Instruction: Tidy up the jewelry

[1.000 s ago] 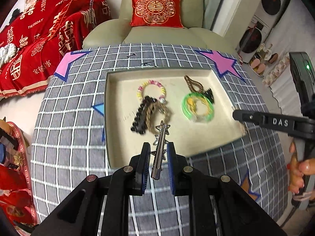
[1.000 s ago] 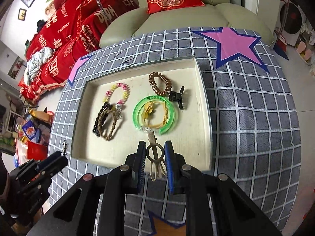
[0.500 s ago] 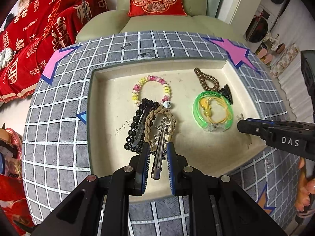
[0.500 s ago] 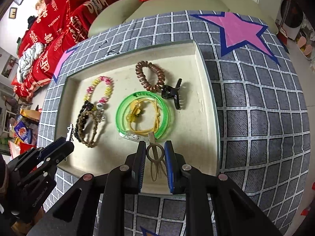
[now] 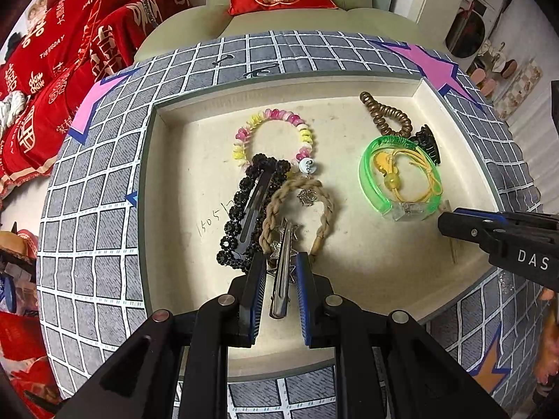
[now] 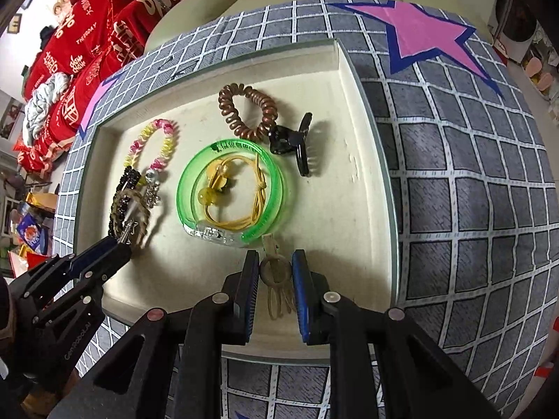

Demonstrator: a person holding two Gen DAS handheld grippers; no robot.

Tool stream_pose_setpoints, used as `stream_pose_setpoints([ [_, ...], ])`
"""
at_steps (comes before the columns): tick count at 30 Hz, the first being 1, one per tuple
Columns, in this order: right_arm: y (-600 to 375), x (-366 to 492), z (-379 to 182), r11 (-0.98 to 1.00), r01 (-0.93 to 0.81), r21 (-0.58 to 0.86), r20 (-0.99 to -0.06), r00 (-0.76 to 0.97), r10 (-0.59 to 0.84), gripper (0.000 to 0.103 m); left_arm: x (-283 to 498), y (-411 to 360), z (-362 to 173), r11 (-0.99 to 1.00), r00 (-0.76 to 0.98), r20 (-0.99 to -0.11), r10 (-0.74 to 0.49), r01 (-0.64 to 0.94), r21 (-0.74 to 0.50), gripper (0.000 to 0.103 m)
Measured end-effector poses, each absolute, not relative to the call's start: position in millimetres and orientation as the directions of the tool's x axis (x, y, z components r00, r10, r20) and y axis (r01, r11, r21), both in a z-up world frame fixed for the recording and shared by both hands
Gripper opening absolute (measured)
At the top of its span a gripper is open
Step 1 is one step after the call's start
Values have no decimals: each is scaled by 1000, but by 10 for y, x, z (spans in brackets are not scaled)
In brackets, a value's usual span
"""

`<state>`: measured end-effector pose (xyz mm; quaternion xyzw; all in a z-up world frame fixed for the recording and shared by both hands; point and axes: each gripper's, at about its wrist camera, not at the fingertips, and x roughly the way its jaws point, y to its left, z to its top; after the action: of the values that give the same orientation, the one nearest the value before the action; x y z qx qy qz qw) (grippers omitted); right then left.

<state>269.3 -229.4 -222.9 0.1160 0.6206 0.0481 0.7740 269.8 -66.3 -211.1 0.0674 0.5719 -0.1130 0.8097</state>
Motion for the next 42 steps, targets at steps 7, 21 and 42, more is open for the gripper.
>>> stream_pose_setpoints([
  [7, -2265, 2718, -2239, 965, 62, 253, -946, 223, 234, 38, 2681, -728, -2101, 962, 335, -940, -69, 270, 26, 25],
  [21, -2422, 2634, -1957, 947, 82, 311, -915, 296, 275, 46, 2657, -715, -1960, 960, 365, -928, -76, 280, 31, 26],
  [42, -2510, 2579, -1739, 942, 95, 321, -904, 328, 275, 80, 2582, -627, -1696, 975, 433, -899, -63, 221, 38, 103],
])
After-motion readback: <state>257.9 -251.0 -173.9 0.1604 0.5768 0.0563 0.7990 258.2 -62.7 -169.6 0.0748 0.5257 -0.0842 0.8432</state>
